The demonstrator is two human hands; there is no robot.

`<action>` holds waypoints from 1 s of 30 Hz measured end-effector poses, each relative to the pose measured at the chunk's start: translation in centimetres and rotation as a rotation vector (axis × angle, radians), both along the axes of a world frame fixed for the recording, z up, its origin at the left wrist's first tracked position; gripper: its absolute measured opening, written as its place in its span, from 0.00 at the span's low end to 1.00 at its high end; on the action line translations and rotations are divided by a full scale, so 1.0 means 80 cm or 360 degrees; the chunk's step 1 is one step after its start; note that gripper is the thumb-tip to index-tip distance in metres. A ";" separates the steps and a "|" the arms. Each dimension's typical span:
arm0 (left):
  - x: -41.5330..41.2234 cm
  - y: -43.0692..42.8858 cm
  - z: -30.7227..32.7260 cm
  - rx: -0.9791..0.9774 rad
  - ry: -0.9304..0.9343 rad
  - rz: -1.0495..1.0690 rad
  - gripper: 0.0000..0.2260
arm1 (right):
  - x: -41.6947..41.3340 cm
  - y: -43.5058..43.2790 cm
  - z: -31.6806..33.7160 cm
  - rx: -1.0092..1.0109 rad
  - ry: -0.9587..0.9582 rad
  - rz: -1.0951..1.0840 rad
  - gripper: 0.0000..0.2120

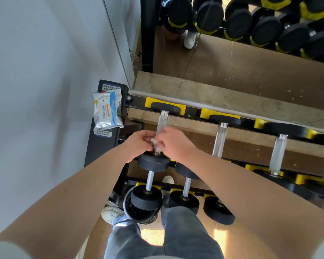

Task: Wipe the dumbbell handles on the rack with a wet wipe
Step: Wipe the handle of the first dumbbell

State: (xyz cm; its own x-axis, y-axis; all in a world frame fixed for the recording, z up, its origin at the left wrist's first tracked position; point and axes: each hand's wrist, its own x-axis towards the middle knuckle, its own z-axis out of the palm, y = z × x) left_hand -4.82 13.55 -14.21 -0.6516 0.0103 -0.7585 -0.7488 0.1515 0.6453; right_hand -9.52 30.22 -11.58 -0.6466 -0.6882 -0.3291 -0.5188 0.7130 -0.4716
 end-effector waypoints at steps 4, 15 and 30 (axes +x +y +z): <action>0.000 0.002 -0.003 -0.0029 0.0035 -0.0030 0.22 | -0.046 0.008 0.002 -0.0166 0.0128 -0.0774 0.11; -0.005 0.015 0.003 -0.0140 0.0041 0.0104 0.16 | 0.012 0.018 -0.009 -0.0089 -0.0152 -0.0158 0.11; -0.002 0.027 -0.001 -0.0340 0.0097 0.0115 0.15 | 0.018 0.008 -0.029 0.0083 -0.0684 -0.0857 0.06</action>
